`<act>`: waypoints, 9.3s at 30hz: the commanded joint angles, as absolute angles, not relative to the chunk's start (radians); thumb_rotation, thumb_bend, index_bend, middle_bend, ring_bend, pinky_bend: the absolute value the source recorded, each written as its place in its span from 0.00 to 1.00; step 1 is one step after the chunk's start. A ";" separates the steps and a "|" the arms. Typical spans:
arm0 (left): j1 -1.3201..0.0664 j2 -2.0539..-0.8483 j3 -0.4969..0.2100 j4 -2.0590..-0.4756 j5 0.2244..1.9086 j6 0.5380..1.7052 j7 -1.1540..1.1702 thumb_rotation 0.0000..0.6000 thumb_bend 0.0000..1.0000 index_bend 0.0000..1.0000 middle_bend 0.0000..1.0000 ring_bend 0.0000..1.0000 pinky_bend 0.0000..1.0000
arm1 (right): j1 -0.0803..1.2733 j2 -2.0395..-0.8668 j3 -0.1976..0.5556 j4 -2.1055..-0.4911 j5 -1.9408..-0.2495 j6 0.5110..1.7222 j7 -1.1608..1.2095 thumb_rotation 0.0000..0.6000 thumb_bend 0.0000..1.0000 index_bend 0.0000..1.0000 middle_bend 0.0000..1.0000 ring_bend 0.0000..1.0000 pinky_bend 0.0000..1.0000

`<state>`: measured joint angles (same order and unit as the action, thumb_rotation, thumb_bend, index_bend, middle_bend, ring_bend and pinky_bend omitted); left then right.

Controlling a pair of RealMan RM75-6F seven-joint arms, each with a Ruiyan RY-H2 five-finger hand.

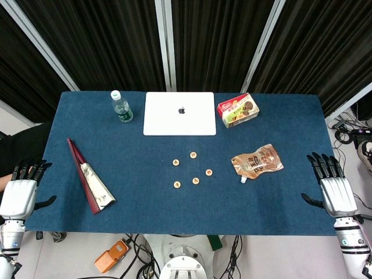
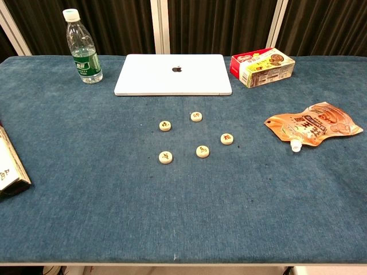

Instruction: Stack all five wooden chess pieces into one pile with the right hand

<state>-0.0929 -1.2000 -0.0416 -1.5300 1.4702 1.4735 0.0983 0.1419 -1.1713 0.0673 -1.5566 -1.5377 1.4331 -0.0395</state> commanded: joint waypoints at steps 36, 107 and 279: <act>-0.074 -1.201 -0.039 -1.494 1.478 1.502 0.057 1.00 0.00 0.18 0.14 0.09 0.03 | 0.762 -1.695 0.187 -1.394 -1.515 0.779 -0.365 1.00 0.41 0.39 0.10 0.06 0.14; -0.049 -1.231 -0.039 -1.409 1.445 1.476 -0.009 1.00 0.00 0.18 0.14 0.09 0.03 | 1.031 -1.970 0.262 -0.937 -1.264 0.725 -0.334 1.00 0.56 0.55 0.18 0.14 0.20; -0.052 -1.253 -0.050 -1.377 1.434 1.464 -0.030 1.00 0.00 0.18 0.14 0.09 0.02 | 1.015 -1.764 0.268 -1.231 -1.127 0.732 -0.431 1.00 0.47 0.56 0.23 0.21 0.25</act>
